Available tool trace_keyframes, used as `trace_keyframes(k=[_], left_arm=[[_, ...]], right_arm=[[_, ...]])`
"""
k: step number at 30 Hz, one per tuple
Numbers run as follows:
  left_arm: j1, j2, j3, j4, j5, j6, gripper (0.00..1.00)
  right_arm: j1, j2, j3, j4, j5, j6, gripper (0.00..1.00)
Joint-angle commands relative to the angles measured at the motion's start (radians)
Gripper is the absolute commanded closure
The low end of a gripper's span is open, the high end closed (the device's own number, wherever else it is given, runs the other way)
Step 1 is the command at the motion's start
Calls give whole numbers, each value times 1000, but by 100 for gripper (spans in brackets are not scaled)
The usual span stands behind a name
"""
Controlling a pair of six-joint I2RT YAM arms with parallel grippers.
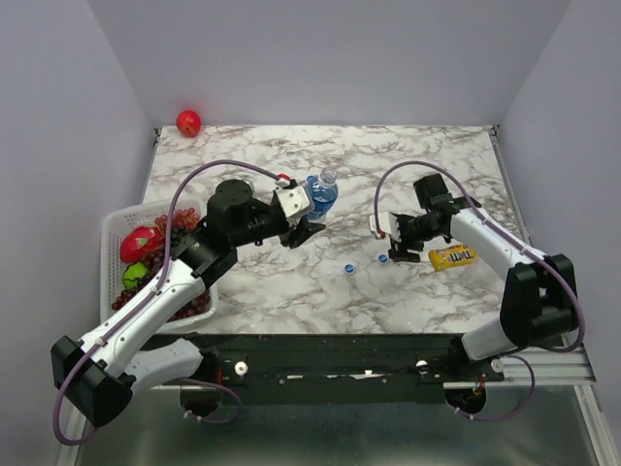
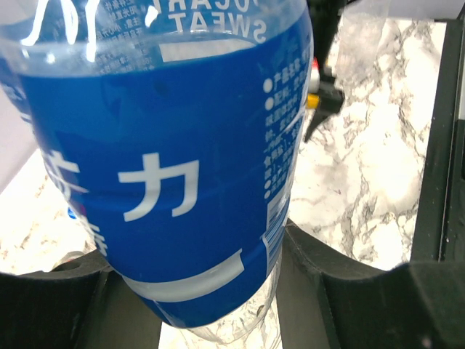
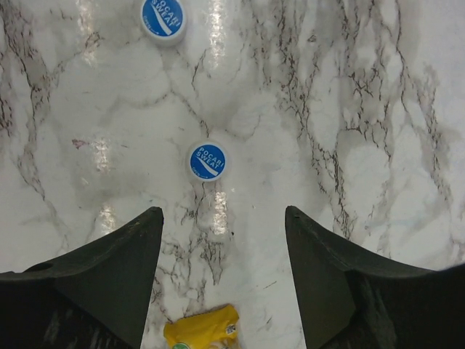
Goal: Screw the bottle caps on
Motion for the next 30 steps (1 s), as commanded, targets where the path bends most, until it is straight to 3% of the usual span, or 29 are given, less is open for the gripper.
trace_keyframes(k=[1,10,22,30], left_arm=[[1,-16,25,19,-10,13,100],[14,-19,19,3,-18,16,100],[24,-19,8,-1,-21,14,100],[26,-25,-4,8,-21,14,100]], right_arm=[[30,68,-7,59,65,-132,26],[71,177,3,76,70,-164,30],[124,231,-1,105,90,-134,46],[124,237,12,65,116,-132,47]])
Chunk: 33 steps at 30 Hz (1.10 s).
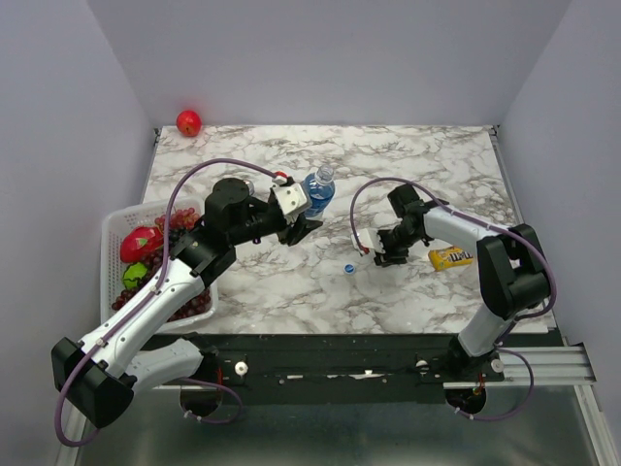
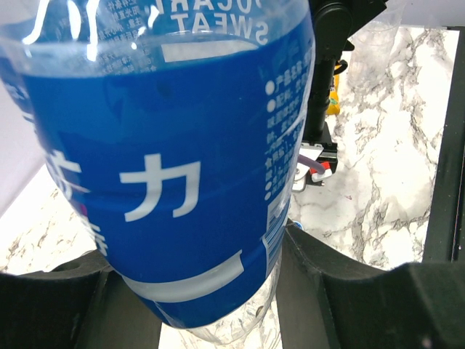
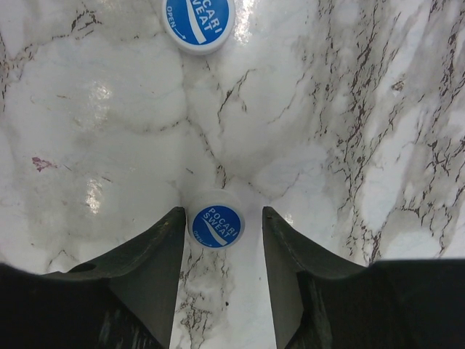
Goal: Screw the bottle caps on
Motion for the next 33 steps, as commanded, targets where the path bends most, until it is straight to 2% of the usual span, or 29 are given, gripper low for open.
trace_keyframes(k=[1,11,14,18,21,24,25,27,33], left_arm=[[4,-24,-13,8,-21,11,100],[7,-33,-38,26,-21,9,100],[7,-33,-53,38,-17,8,100],[5,-30,-93,60,8,15,100],[-33,-45,-159,87,-21,53,100],[-87,-90,-292,204,-27,106,100],[-94,-100,-333,318,-31,104,100],[-110,-102,-447,417,-23,115,100],[-131,54,-574,670,38,94,100]], right_arm=[[6,24,20,-27,42,-8,47],[11,38,37,-36,27,17,53],[16,34,28,-38,4,18,58],[28,-21,3,-39,-19,50,72],[26,-92,11,-85,-24,124,76],[17,-227,72,-209,-90,197,77],[14,-286,95,-240,-110,219,77],[14,-328,193,-354,-172,262,77],[22,-355,507,-550,-360,342,76]])
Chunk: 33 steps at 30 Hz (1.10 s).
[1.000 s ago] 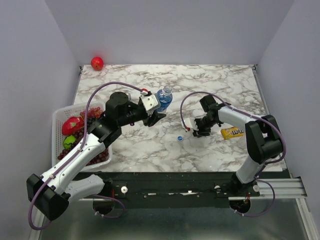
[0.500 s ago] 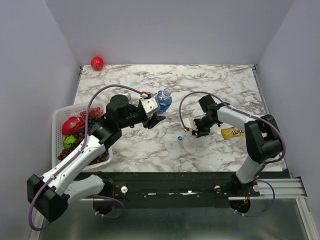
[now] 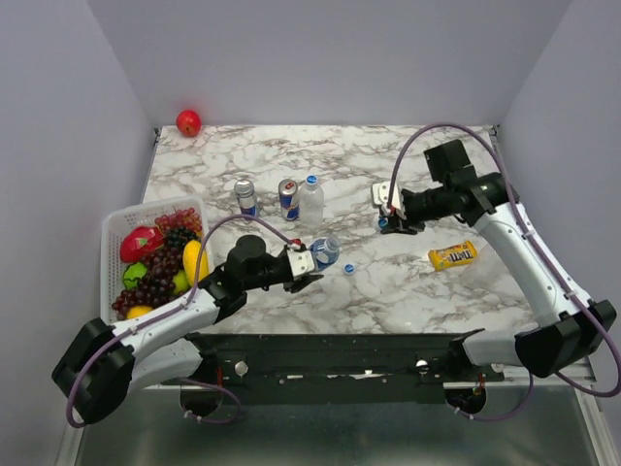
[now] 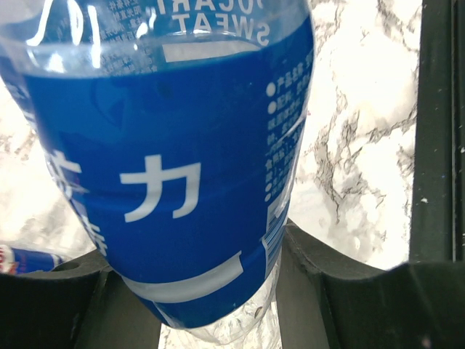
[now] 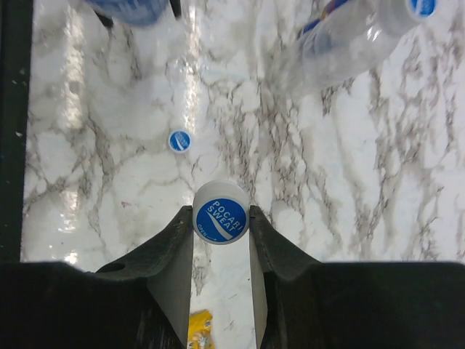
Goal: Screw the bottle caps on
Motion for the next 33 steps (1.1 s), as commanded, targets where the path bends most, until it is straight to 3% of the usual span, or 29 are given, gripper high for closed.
trace_keyframes(k=[1,4,14,33], left_arm=[[-25,110,-65,350,33,-3,100],[-35,184,-99,424,43,-32,100],[-19,193,-50,255,148,-125,100],[-18,179,-39,231,142,21,100]], right_arm=[[24,17,198,-207,-193,91,75],[107,78,313,-285,-171,39,75],[282,129,352,-295,-86,-105,74],[348,198,380,-354,-46,-173,73]])
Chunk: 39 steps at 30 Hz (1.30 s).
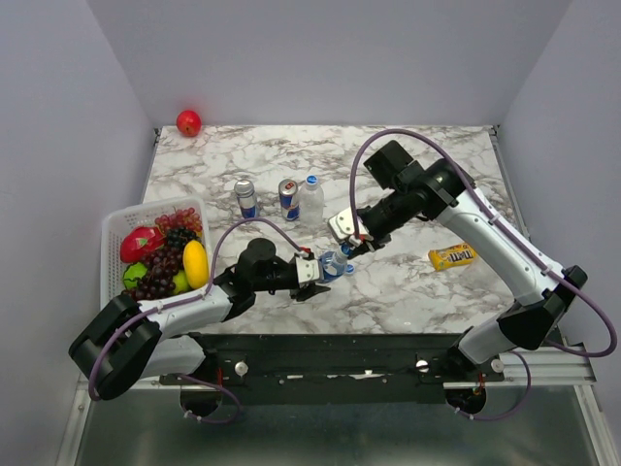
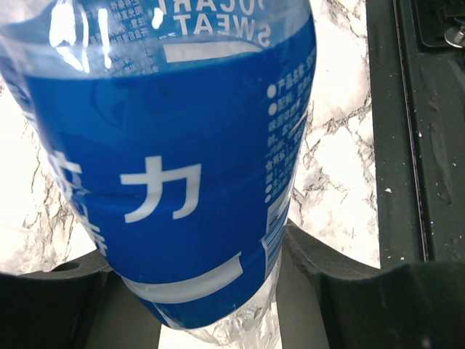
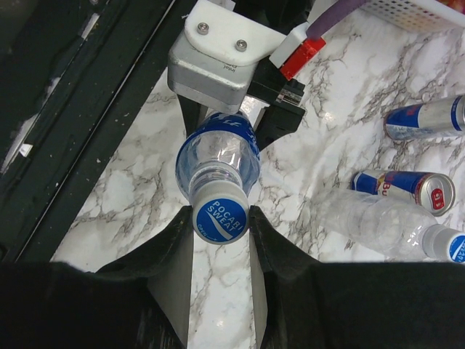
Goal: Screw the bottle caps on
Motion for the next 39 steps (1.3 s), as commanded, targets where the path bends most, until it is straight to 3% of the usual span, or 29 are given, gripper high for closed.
trace_keyframes(k=[1,13,23,29,33,39], left_arm=[[4,-20,21,25,17,30,100],[8,-21,1,87,-28,-29,100],[8,-15,5,134,-54,-3,100],[4,-11,30,170,-103,-72,100],[-13,-12,51,173,-156,-88,100],[-22,-14,79,188,-209,-144,100]], right_arm=[[16,13,19,-65,29,-40,73],[28,7,-20,-87,43,-69,72],[28,28,-38,-62,35,6,72],[28,47,-38,49,47,232,71],[28,63,-38,166,127,532,72],[28,136,25,177,191,808,75]])
